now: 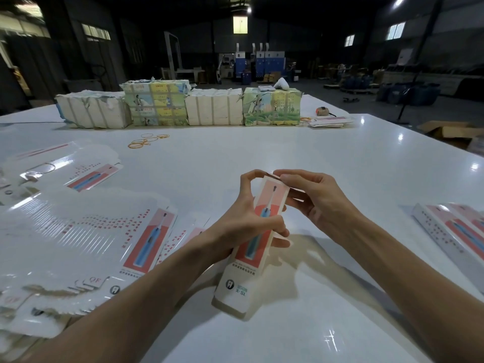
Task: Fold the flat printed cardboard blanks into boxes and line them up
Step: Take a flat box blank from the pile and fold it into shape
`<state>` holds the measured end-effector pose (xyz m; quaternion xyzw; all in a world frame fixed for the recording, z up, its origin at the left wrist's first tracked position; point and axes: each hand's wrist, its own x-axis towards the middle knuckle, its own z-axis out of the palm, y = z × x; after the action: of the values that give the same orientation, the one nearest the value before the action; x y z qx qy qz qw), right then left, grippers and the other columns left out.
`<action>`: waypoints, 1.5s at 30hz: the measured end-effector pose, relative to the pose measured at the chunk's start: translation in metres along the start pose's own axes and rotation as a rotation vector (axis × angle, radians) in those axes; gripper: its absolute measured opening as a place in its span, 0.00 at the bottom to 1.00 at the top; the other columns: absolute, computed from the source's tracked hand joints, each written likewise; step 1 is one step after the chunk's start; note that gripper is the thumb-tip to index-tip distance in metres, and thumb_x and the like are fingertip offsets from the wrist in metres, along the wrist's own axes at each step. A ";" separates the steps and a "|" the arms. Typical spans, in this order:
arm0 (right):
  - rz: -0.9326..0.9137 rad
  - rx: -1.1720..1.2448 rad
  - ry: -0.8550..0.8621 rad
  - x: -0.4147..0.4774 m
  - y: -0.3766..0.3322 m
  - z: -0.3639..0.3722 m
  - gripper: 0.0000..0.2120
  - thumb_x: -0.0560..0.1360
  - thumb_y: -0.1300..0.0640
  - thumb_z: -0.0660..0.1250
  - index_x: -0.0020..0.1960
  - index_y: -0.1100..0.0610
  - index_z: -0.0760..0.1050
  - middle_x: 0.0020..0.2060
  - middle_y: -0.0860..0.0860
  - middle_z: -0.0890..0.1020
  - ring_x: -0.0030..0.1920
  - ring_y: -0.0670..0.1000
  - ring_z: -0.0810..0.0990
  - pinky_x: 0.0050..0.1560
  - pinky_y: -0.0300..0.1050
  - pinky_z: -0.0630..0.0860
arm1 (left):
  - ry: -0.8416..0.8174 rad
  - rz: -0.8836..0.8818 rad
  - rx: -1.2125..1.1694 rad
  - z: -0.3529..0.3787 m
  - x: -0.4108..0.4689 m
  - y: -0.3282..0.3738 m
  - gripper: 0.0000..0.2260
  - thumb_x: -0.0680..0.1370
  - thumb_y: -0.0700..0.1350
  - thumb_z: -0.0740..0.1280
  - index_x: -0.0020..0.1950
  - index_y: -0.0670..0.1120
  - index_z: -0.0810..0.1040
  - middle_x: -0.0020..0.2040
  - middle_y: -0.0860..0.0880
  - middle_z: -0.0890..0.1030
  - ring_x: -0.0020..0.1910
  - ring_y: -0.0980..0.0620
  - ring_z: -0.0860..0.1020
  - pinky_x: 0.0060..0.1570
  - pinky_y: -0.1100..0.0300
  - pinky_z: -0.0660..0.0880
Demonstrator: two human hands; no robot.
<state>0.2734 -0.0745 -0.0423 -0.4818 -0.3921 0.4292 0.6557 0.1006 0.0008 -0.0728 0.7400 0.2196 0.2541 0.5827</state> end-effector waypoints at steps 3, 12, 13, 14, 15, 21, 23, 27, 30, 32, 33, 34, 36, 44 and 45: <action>0.008 0.004 0.012 0.001 -0.001 -0.002 0.07 0.79 0.61 0.71 0.49 0.58 0.89 0.50 0.59 0.88 0.52 0.56 0.88 0.45 0.48 0.85 | -0.002 0.014 0.017 0.000 0.000 -0.001 0.46 0.68 0.42 0.81 0.70 0.70 0.55 0.60 0.43 0.76 0.52 0.40 0.85 0.46 0.48 0.86; -0.032 -0.119 -0.016 -0.002 -0.003 -0.004 0.11 0.82 0.62 0.68 0.48 0.55 0.89 0.49 0.56 0.88 0.54 0.55 0.87 0.46 0.49 0.85 | -0.055 0.018 -0.027 -0.002 0.003 0.000 0.45 0.69 0.42 0.81 0.72 0.71 0.57 0.61 0.44 0.76 0.54 0.42 0.86 0.47 0.49 0.85; -0.036 -0.118 -0.029 -0.002 -0.004 -0.003 0.11 0.82 0.62 0.68 0.49 0.55 0.89 0.50 0.56 0.88 0.55 0.54 0.87 0.46 0.48 0.85 | -0.058 0.024 -0.046 -0.002 0.002 0.000 0.44 0.70 0.41 0.80 0.72 0.70 0.58 0.61 0.44 0.76 0.53 0.45 0.86 0.47 0.50 0.85; -0.038 -0.111 -0.048 -0.001 -0.003 -0.003 0.10 0.82 0.61 0.68 0.51 0.56 0.89 0.51 0.56 0.88 0.56 0.54 0.87 0.47 0.47 0.85 | -0.057 0.028 -0.068 -0.002 0.002 -0.001 0.42 0.71 0.40 0.79 0.71 0.70 0.59 0.61 0.44 0.76 0.53 0.47 0.86 0.46 0.50 0.85; -0.037 -0.097 -0.074 -0.001 -0.003 -0.003 0.10 0.83 0.60 0.68 0.53 0.57 0.89 0.52 0.57 0.88 0.57 0.55 0.87 0.49 0.46 0.84 | -0.054 0.028 -0.096 -0.002 0.002 -0.001 0.41 0.72 0.38 0.79 0.71 0.69 0.60 0.61 0.44 0.75 0.53 0.47 0.86 0.47 0.50 0.85; -0.126 -0.152 -0.067 -0.001 0.010 0.006 0.11 0.82 0.60 0.70 0.63 0.59 0.82 0.54 0.57 0.87 0.56 0.58 0.86 0.54 0.48 0.84 | 0.003 -0.012 -0.218 -0.002 0.007 -0.004 0.41 0.71 0.38 0.79 0.72 0.68 0.62 0.63 0.40 0.76 0.55 0.38 0.85 0.51 0.43 0.85; -0.141 -0.201 -0.014 -0.001 0.013 0.008 0.12 0.80 0.58 0.73 0.63 0.59 0.81 0.54 0.57 0.86 0.56 0.60 0.85 0.59 0.53 0.84 | 0.029 -0.011 -0.205 -0.002 0.009 -0.006 0.42 0.72 0.37 0.79 0.72 0.68 0.61 0.62 0.41 0.76 0.54 0.41 0.86 0.50 0.44 0.85; -0.201 -0.234 -0.053 -0.003 0.013 0.008 0.12 0.79 0.54 0.74 0.60 0.57 0.81 0.50 0.59 0.87 0.55 0.64 0.84 0.61 0.58 0.83 | 0.044 0.014 -0.192 -0.003 0.013 -0.006 0.41 0.71 0.41 0.79 0.73 0.66 0.60 0.63 0.43 0.76 0.53 0.42 0.87 0.46 0.50 0.85; -0.272 -0.276 -0.021 -0.004 0.013 0.007 0.09 0.80 0.54 0.74 0.57 0.58 0.82 0.46 0.58 0.88 0.50 0.63 0.85 0.58 0.59 0.84 | 0.031 0.021 -0.205 -0.002 0.013 -0.006 0.42 0.70 0.40 0.80 0.72 0.68 0.61 0.63 0.43 0.75 0.53 0.45 0.86 0.45 0.51 0.85; -0.287 -0.271 -0.003 -0.004 0.014 0.006 0.08 0.79 0.55 0.74 0.55 0.59 0.83 0.45 0.58 0.88 0.49 0.64 0.85 0.57 0.59 0.84 | 0.034 0.024 -0.188 -0.001 0.013 -0.006 0.42 0.71 0.38 0.80 0.72 0.68 0.61 0.62 0.44 0.75 0.53 0.48 0.86 0.45 0.51 0.85; -0.288 -0.267 -0.002 -0.004 0.014 0.006 0.07 0.79 0.56 0.74 0.54 0.59 0.84 0.45 0.58 0.88 0.49 0.65 0.85 0.57 0.59 0.84 | 0.032 0.021 -0.182 -0.001 0.011 -0.005 0.41 0.71 0.38 0.80 0.71 0.67 0.61 0.62 0.43 0.75 0.52 0.47 0.86 0.45 0.51 0.85; -0.289 -0.265 -0.003 -0.004 0.014 0.006 0.07 0.79 0.56 0.74 0.53 0.59 0.84 0.44 0.58 0.88 0.49 0.66 0.85 0.57 0.59 0.84 | 0.025 0.019 -0.181 0.000 0.010 -0.004 0.40 0.72 0.38 0.80 0.71 0.66 0.61 0.62 0.43 0.75 0.51 0.45 0.87 0.45 0.51 0.85; -0.287 -0.266 -0.006 -0.005 0.015 0.006 0.07 0.79 0.56 0.75 0.53 0.59 0.84 0.44 0.58 0.88 0.49 0.65 0.85 0.57 0.58 0.84 | 0.013 0.021 -0.182 0.000 0.008 -0.001 0.38 0.72 0.38 0.79 0.70 0.64 0.61 0.61 0.41 0.75 0.50 0.42 0.87 0.46 0.50 0.85; -0.341 -0.437 0.022 0.001 0.028 0.009 0.11 0.83 0.54 0.70 0.64 0.53 0.78 0.55 0.48 0.86 0.56 0.48 0.86 0.53 0.40 0.83 | 0.052 -0.017 -0.442 0.006 0.004 -0.010 0.35 0.73 0.39 0.80 0.66 0.68 0.66 0.61 0.35 0.80 0.52 0.34 0.86 0.50 0.46 0.84; -0.359 -0.500 0.034 0.002 0.031 0.009 0.14 0.83 0.53 0.69 0.68 0.51 0.76 0.59 0.46 0.83 0.59 0.47 0.84 0.53 0.37 0.82 | 0.085 -0.010 -0.463 0.005 0.005 -0.011 0.35 0.73 0.39 0.80 0.67 0.67 0.65 0.60 0.35 0.81 0.50 0.35 0.86 0.49 0.47 0.84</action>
<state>0.2595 -0.0651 -0.0697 -0.5585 -0.5535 0.1886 0.5884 0.1079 0.0025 -0.0837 0.5744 0.1833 0.3258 0.7283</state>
